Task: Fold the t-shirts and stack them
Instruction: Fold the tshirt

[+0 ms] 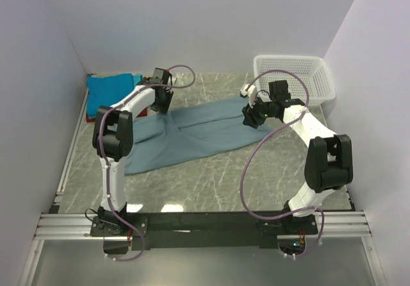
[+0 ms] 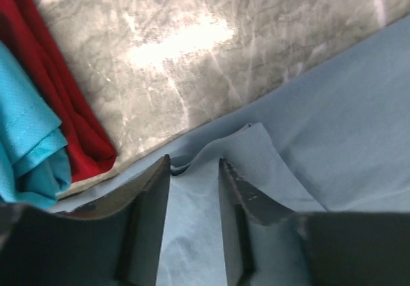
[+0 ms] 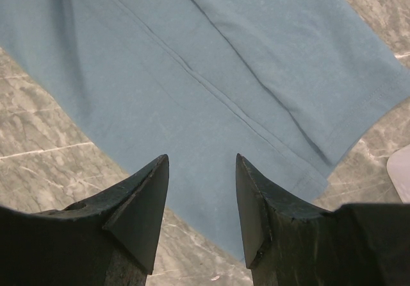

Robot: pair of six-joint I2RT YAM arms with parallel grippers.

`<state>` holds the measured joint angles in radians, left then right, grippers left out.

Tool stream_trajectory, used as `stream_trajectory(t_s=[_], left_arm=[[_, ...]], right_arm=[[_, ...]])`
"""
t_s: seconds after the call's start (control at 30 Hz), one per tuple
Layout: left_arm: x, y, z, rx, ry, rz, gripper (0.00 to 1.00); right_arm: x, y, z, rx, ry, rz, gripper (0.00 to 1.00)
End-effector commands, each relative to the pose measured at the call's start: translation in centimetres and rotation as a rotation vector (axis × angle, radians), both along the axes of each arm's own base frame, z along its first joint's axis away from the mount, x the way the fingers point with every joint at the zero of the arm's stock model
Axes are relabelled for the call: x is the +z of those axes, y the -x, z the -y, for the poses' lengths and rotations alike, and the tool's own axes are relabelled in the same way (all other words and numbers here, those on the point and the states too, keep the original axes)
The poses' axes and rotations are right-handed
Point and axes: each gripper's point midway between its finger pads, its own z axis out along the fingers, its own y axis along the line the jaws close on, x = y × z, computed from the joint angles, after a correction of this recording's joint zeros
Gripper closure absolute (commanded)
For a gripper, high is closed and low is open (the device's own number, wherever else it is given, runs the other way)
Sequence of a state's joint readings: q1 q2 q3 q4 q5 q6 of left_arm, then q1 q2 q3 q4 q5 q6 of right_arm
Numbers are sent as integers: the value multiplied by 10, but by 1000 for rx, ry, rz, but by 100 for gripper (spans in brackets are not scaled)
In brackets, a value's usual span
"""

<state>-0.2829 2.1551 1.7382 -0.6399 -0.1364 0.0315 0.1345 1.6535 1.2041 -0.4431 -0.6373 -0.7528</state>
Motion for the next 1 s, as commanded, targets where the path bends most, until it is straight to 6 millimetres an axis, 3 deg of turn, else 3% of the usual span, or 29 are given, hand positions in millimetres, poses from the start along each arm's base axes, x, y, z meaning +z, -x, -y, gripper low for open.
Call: stream_trajectory(t_s=[0.0,0.1,0.13,0.17,0.2,0.23,0.37,0.4,0.47,0.5,0.53,0.57,0.6,0.67,0.7,0.73,0.77,0.8,0.83,0.97], left_arm=[[39,-14,-2,43,2,107,57],[73,-14,-6,110,30,194,55],[99,-12,-7,123,51,251,53],[112,-13,-8,135,66,293,51],[113,-7,-11,141,68,298,45],[136,-2,-12,149,98,349,42],[151,21,-13,165,210,363,40],[142,31,-14,172,225,336,40],[160,44,-17,191,306,370,40],[149,57,-21,210,322,347,40],[176,66,-20,225,403,419,40],[181,72,-29,257,442,444,40],[182,94,-34,302,502,456,34],[188,111,-51,374,598,499,18],[165,128,-56,420,625,461,6],[183,144,-59,461,709,514,3],[182,153,-63,491,753,520,1],[161,166,-63,531,774,487,1],[170,179,-62,567,840,514,1],[142,208,-70,782,915,472,5]], right_arm=[[8,-4,1,7,-14,18,47],[8,-3,0,10,-14,16,47],[8,-4,1,10,-13,18,47],[9,-2,0,16,-15,17,47],[10,-2,0,18,-15,20,47],[10,-1,0,22,-16,23,47],[14,5,-3,58,-25,43,47],[15,10,-7,96,-35,52,47],[17,23,-11,163,-46,72,47],[16,31,-14,235,-38,108,47],[25,42,-23,296,-57,150,47],[17,55,-25,339,-54,154,46],[16,61,-26,413,-28,215,43],[10,77,-31,472,15,272,36],[9,74,-33,496,51,334,31],[10,74,-32,504,86,369,30],[2,75,-30,513,149,375,29],[-2,73,-28,525,196,388,29],[-7,68,-26,528,231,384,29],[-29,59,-11,531,383,355,29]])
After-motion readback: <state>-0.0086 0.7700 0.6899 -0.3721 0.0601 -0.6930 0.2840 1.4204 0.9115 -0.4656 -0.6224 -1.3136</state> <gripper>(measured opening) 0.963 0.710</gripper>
